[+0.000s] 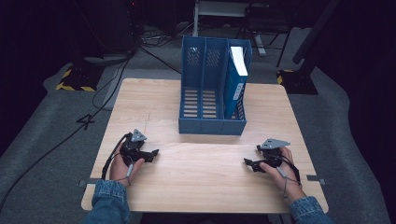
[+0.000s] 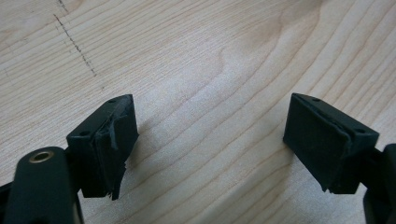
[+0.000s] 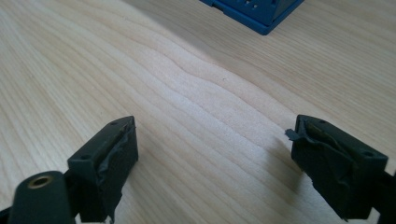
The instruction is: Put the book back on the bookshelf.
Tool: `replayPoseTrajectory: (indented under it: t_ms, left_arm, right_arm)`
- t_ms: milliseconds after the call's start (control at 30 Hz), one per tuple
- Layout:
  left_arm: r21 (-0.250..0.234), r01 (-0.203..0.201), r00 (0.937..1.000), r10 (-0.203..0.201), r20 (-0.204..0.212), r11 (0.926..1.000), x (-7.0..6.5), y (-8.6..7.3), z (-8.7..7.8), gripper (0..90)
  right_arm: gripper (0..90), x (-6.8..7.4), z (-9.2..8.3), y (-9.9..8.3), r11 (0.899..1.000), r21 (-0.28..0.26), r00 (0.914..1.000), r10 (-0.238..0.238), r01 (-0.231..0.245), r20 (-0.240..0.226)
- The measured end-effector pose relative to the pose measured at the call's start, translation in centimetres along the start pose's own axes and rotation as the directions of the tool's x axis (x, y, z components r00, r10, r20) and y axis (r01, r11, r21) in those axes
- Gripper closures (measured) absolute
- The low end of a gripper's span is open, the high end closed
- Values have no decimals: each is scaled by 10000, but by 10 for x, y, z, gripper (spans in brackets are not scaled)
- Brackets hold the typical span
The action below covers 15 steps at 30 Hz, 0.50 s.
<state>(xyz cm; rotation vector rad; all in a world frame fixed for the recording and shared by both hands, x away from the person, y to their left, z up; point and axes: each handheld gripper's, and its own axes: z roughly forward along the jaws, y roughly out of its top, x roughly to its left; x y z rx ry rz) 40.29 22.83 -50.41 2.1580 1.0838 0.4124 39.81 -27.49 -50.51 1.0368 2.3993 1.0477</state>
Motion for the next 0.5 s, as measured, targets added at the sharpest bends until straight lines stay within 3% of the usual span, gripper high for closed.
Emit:
replayPoseTrajectory:
  t_ms: [500]
  left_arm:
    - [-11, 28, 10000, -28, -82, 10000, -1, 1, 1, 174]
  right_arm:
    - [128, 0, 1, 0, 10000, 40, 10000, -8, 8, -24]
